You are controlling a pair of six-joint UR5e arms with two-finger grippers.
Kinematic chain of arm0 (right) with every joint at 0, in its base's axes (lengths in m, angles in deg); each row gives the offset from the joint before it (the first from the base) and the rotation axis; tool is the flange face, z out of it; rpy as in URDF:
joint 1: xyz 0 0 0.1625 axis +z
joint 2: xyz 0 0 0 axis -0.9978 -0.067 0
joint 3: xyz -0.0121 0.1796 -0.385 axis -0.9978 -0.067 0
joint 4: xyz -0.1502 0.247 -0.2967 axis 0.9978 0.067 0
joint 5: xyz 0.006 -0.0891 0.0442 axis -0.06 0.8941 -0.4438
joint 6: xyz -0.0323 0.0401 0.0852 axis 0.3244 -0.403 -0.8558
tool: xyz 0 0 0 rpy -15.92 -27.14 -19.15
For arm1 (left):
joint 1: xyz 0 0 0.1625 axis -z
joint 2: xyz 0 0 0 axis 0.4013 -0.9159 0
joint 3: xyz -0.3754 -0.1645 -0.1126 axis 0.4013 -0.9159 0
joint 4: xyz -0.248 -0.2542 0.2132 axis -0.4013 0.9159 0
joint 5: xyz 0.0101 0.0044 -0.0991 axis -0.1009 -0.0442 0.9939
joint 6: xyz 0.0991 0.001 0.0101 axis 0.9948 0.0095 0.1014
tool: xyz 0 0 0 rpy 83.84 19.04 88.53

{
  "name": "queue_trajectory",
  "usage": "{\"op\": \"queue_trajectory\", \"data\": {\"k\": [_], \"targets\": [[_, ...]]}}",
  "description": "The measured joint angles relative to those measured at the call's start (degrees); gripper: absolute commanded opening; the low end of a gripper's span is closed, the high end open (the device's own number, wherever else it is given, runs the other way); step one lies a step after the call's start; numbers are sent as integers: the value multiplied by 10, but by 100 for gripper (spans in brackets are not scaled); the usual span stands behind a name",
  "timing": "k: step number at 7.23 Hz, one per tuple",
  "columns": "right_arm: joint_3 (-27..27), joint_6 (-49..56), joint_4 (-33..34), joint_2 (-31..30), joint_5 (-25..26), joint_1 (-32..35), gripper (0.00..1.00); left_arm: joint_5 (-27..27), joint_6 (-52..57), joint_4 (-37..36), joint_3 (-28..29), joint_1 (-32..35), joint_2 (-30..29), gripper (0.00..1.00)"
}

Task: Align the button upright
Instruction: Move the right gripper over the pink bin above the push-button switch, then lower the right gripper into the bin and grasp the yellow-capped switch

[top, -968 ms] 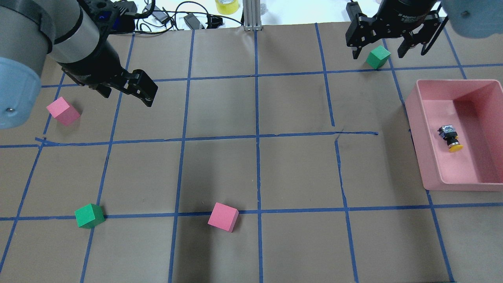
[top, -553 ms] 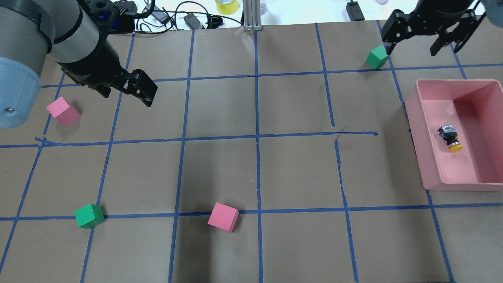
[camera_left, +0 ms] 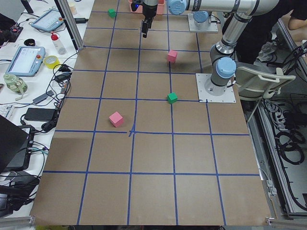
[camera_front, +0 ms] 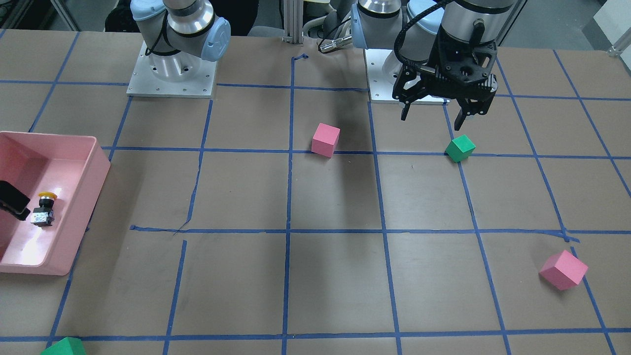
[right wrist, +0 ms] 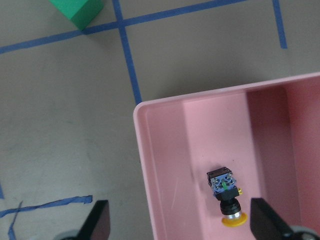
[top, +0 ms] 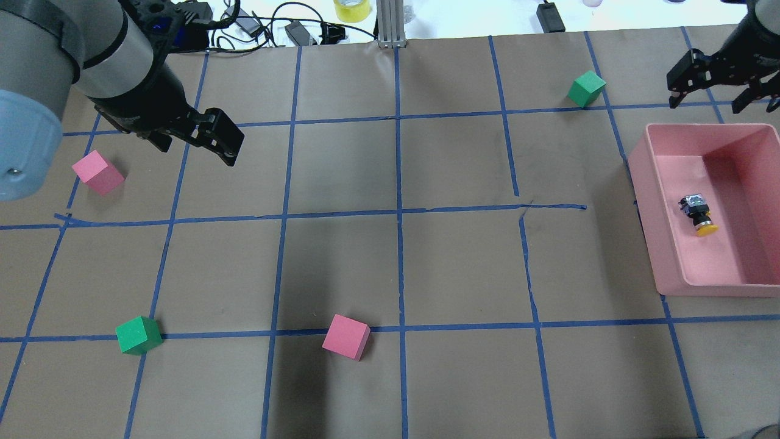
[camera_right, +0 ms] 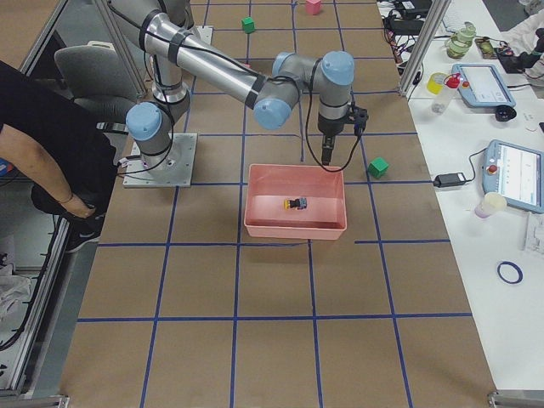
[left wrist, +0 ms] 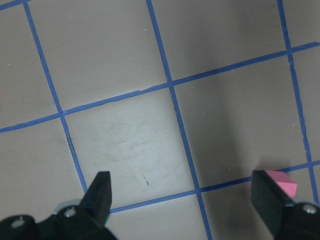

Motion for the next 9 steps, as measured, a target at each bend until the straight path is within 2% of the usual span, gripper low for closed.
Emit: {"op": "queue_trajectory", "data": {"k": [3, 6, 9], "targets": [[49, 38, 55, 25, 4, -45, 100, 0, 0, 0, -1, 0, 0, 100], [60, 124, 67, 37, 5, -55, 100, 0, 0, 0, -1, 0, 0, 100], [61, 145, 68, 46, 4, -66, 100, 0, 0, 0, -1, 0, 0, 100]]}}
